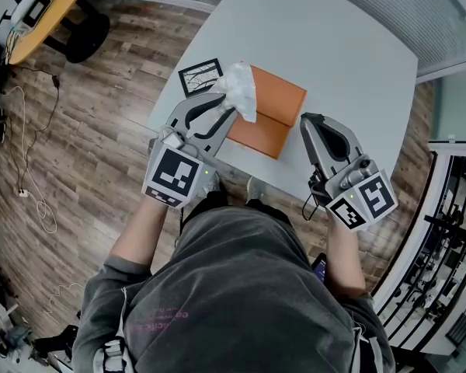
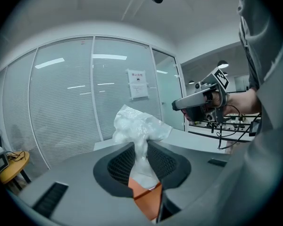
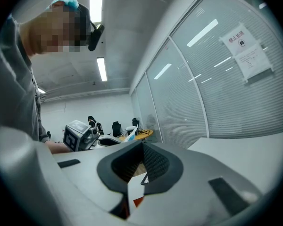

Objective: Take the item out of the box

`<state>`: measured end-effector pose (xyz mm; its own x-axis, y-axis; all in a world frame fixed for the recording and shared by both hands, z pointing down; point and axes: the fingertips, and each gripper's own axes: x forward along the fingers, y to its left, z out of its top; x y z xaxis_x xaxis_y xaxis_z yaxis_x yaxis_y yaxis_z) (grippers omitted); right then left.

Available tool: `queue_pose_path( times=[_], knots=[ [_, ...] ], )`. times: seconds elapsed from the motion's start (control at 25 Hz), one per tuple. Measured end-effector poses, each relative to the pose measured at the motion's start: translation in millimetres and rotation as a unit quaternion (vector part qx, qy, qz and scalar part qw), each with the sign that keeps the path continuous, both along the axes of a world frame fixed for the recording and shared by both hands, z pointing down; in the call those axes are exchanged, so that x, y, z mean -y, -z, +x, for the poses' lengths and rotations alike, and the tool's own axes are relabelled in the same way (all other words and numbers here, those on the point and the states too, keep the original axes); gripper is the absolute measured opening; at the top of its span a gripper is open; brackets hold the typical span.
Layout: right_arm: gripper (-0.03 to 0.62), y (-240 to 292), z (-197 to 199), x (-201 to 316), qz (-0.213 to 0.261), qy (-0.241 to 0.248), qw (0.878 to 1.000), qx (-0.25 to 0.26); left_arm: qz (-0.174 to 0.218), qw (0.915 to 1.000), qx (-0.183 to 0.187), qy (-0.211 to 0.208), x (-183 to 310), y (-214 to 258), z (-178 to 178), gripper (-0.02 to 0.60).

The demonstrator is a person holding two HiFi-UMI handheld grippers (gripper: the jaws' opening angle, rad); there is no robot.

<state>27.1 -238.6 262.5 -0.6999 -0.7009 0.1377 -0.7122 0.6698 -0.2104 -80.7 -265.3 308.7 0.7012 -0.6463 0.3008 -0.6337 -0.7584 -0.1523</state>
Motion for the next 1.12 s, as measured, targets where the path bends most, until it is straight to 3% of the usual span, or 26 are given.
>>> queue_pose_path(
  times=[1.12],
  knots=[
    [0.002,1.0,-10.5,-1.9,-0.007,0.029,0.999,-0.012,-0.006,0.9999,-0.011,-0.002,-7.1,3.6,1.6,0.101]
  ],
)
